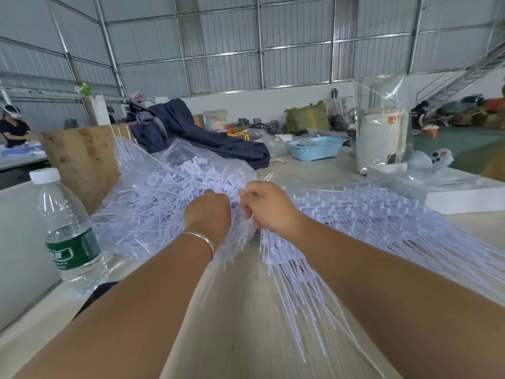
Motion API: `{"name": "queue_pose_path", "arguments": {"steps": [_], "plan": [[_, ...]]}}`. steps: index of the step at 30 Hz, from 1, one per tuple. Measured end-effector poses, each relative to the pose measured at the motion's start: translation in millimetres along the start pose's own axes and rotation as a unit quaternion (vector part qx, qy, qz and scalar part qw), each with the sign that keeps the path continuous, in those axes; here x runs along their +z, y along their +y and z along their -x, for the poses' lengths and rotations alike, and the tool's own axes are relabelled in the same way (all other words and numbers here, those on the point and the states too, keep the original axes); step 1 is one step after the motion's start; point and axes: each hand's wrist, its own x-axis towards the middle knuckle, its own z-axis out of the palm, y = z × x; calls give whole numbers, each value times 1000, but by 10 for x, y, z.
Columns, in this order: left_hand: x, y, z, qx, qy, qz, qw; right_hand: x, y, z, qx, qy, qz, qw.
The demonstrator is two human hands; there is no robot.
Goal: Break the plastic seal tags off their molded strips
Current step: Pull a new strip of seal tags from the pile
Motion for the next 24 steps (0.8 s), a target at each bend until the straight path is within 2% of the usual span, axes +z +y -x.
{"name": "queue_pose_path", "arguments": {"steps": [4,7,9,11,14,16,20,22,24], "plan": [[-61,1,121,27,13,61,998,-313,120,148,23,34,-8,999],[-197,55,264,26,58,-4,998,-629,341,288,57,86,27,994],[-302,140,362,48,121,-8,991,-836,515,401,89,128,79,985],[-387,293,500,96,157,52,982,-1021,672,547,134,137,177,965],[-374,622,770,162,97,156,970,-1184,828,788,184,96,292,934],[-267,828,921,174,53,150,972,-1224,908,928,191,67,331,922],[-45,985,979,91,-43,67,993,-1186,1030,1101,163,58,363,915],[30,975,973,68,-43,55,995,-1143,1097,1178,133,90,352,922],[97,934,972,72,1,63,995,-1125,1180,1225,83,113,366,920]]}}
